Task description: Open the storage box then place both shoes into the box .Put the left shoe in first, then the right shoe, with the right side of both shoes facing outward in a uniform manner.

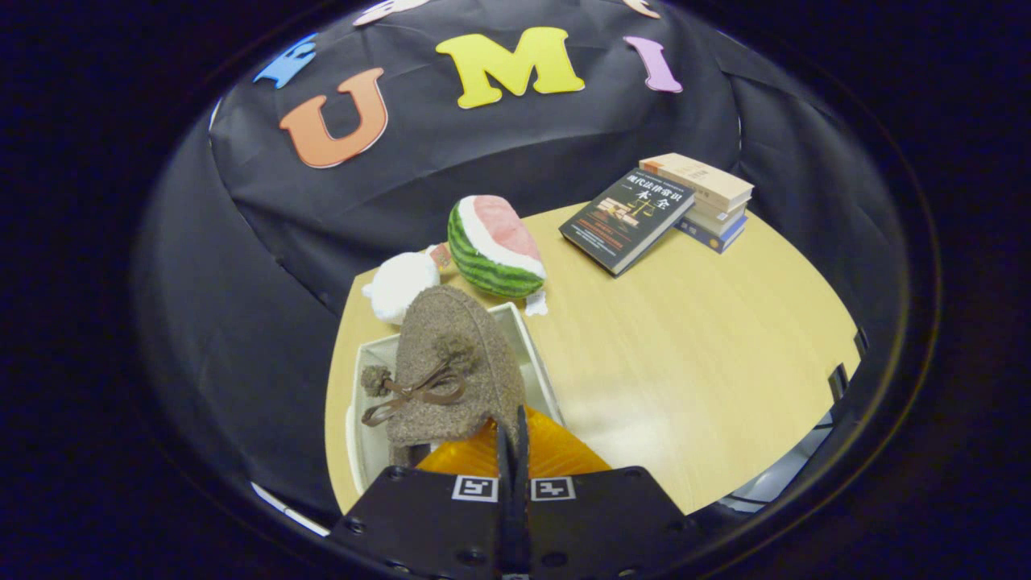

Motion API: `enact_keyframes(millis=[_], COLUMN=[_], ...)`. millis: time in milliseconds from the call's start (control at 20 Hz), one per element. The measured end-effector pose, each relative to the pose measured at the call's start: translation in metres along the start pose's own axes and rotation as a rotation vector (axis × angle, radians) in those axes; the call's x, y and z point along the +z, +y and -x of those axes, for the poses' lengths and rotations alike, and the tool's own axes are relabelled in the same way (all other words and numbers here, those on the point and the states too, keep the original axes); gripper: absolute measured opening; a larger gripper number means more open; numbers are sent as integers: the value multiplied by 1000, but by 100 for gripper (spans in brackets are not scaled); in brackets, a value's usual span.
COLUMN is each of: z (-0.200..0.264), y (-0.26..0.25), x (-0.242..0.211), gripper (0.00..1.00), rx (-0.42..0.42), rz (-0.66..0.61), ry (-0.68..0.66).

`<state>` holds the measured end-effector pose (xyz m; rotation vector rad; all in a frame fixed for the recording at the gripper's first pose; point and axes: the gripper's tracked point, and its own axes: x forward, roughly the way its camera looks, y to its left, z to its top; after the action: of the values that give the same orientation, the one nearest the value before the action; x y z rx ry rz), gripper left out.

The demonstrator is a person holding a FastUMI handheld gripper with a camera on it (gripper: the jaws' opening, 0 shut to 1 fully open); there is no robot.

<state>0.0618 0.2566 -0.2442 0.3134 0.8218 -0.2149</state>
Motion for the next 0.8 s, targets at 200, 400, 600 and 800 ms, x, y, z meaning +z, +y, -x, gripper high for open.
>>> enact_keyframes(millis=[200, 400, 600, 800], z=[-20, -34, -47, -53], y=[-3, -3, -8, -4], x=[-13, -22, -24, -31], gripper=[0, 1, 2, 12], rx=[-73, -126, -191, -196], rz=[64, 124, 225, 262], ry=[11, 21, -6, 8])
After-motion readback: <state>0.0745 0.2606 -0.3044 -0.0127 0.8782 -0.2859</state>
